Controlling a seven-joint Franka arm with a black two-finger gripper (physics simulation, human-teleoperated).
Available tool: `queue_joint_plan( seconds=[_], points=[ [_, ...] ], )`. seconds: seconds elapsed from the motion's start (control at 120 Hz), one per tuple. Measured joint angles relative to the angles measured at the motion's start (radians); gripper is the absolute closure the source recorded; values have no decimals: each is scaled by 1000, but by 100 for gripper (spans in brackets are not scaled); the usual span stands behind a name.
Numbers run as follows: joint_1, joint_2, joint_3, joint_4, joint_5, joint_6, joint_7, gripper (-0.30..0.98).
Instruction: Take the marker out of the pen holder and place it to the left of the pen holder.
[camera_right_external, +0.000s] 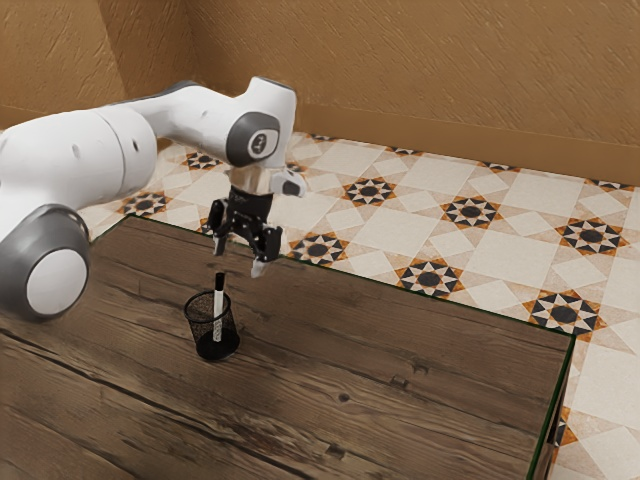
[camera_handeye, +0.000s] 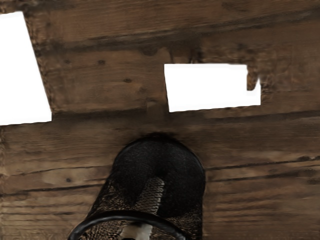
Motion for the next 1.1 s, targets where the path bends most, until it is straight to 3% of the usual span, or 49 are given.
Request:
queue_joint_plan(
  seconds=[0.175, 0.317, 0.45, 0.55, 0.792, 1.1],
  points=[
    [42, -170, 26, -218, -88, 6, 3, 0],
    [61, -169, 29, -322, -166, 117, 9, 0],
    [79, -163, 29, -355, -196, 222, 22, 0],
    [79, -162, 29, -356, -184, 277, 48, 1],
    [54, -167, 26, -360, -70, 336, 130, 14],
    [45, -189, 28, -391, -55, 344, 183, 29]
  ],
)
